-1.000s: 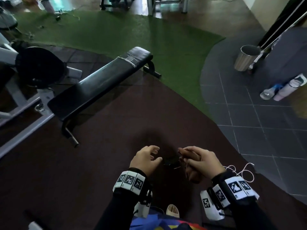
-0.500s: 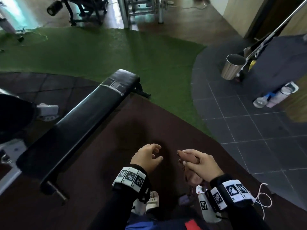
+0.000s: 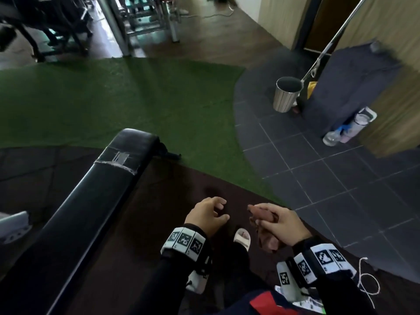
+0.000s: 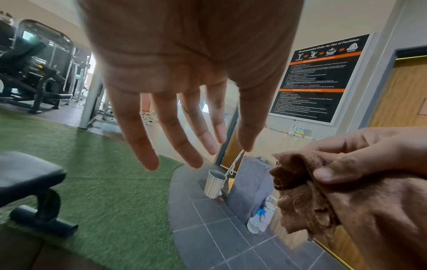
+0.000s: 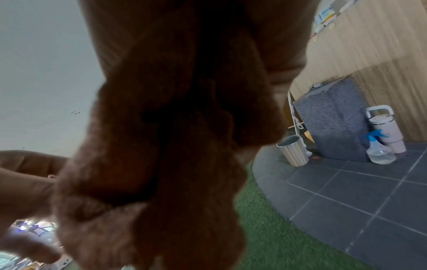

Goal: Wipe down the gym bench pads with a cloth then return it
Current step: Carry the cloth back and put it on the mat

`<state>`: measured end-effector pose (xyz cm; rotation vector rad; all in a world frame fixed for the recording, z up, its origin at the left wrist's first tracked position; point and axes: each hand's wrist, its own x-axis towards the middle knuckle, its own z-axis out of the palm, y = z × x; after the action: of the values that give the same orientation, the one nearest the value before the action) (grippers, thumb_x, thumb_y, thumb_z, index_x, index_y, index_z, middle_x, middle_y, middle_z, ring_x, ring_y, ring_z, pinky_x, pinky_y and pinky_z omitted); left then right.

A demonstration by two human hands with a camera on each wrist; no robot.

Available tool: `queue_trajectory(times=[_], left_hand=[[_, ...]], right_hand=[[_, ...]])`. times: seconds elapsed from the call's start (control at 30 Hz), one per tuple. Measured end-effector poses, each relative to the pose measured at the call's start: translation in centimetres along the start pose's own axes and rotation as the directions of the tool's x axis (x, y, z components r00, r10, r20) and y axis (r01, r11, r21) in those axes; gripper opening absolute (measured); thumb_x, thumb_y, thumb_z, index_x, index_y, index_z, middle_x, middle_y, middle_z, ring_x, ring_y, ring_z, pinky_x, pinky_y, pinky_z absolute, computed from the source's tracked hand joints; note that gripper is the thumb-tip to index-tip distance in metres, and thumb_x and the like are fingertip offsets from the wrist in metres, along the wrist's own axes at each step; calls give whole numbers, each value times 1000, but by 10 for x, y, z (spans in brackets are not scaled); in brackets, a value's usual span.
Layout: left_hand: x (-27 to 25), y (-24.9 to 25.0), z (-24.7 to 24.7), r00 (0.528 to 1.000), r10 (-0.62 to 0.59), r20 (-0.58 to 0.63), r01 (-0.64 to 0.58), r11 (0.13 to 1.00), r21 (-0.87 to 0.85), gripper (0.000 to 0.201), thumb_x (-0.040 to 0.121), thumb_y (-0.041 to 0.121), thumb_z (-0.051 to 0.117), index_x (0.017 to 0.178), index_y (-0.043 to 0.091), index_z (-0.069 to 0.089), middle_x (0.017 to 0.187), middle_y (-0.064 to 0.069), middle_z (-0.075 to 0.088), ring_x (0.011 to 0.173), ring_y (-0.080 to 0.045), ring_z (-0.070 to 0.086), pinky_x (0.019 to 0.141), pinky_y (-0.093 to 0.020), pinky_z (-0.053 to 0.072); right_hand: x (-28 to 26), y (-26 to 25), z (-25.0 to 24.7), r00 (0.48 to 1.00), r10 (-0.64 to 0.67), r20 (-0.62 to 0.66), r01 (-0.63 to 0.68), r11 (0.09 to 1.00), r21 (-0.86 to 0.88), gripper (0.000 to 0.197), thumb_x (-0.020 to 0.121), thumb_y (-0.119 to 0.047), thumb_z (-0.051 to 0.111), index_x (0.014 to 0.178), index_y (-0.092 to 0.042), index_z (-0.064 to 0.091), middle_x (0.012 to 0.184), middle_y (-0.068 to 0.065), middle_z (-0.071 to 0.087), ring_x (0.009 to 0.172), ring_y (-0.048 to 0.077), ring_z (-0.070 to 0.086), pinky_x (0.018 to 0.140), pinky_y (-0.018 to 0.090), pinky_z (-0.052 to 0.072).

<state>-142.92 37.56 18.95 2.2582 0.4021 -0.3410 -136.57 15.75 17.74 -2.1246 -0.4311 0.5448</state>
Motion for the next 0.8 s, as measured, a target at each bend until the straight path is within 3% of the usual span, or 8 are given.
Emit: queue_trajectory(times=[0.3, 0.57, 0.67, 0.8], left_hand=[[174, 65, -36, 998, 60, 34, -61, 998, 6, 34, 81, 29, 69, 114, 29, 60, 100, 14, 57, 86, -8, 62, 87, -33, 51], [295, 102, -62, 992, 87, 92, -90, 995, 29, 35, 80, 30, 70, 114, 30, 60, 100, 16, 57, 84, -7, 64, 87, -36, 52], [352, 114, -77, 984, 105, 145, -115, 991, 61, 36, 82, 29, 69, 117, 28, 59, 103, 14, 57, 85, -9, 63, 87, -36, 51], [439, 132, -101, 962, 144, 234, -174, 978, 112, 38, 82, 31, 67, 119, 26, 58, 109, 10, 58, 87, -12, 64, 87, -36, 51]], right_hand=[[154, 6, -87, 998, 17, -56, -17, 1000, -9, 49, 73, -10, 73, 92, -53, 60, 88, -27, 68, 88, -15, 59, 78, 1, 39], [260, 10, -136, 989, 69, -131, -67, 998, 13, 53, 71, -9, 73, 83, -59, 60, 86, -31, 67, 86, -15, 59, 76, 0, 39], [307, 9, -151, 985, 113, -127, -109, 993, 40, 48, 72, -12, 72, 86, -56, 62, 87, -23, 70, 87, -9, 61, 78, 7, 43], [376, 5, -173, 976, 149, -161, -145, 989, 38, 41, 73, -13, 73, 95, -46, 64, 88, -18, 71, 86, 0, 65, 76, 5, 43]])
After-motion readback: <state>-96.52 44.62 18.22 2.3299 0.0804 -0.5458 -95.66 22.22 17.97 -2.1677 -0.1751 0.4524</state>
